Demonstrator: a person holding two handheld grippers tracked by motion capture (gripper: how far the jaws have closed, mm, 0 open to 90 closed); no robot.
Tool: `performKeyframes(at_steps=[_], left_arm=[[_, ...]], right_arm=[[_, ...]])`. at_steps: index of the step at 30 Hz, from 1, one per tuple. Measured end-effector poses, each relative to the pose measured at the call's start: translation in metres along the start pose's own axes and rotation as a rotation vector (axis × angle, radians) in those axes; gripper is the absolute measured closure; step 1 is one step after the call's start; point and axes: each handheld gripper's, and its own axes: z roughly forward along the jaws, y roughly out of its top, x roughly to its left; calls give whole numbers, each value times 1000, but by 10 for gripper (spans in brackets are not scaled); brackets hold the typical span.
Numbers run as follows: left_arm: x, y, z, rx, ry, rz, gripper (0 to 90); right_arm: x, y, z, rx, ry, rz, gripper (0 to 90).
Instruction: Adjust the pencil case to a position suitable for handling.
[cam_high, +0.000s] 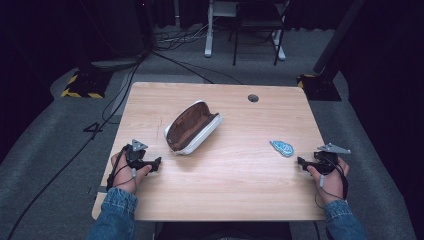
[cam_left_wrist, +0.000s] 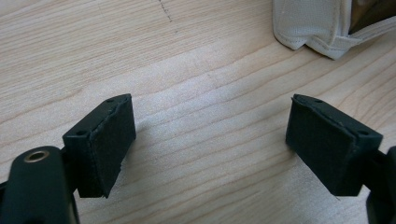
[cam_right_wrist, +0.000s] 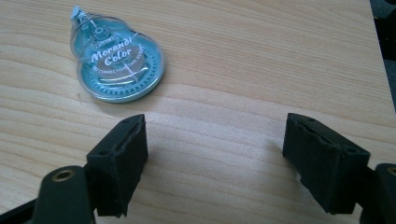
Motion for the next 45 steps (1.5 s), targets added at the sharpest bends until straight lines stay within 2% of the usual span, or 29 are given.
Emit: performKeyframes(at_steps=[4,11,16,22,33,37,40,43,45], left_arm=[[1,3,-4,9,-26,-27,216],[0,15,-19,-35,-49,-39,224],[-2,24,-27,-62,-47,-37,229],[-3,32,-31,-95,-63,-56,235],[-8,48,-32,-160,-101,-81,226],[-11,53,-30,-180,-116,-78,228],[-13,58,-28,-177,-105,-74,228],[-15,63,-26,-188,-119,-74,228],[-16,66,-25,-194,-112,-74,228]], right_arm=[[0,0,0,-2,1,-3,224],[0,0,0,-1,2,-2,224],[0,0,0,-2,2,-3,224],[0,0,0,-2,3,-5,224],[0,0,0,-3,4,-5,225],[0,0,0,-3,4,-5,225],[0,0,0,-3,4,-5,225],[0,0,0,-3,4,-5,225],[0,0,0,-3,4,-5,225]])
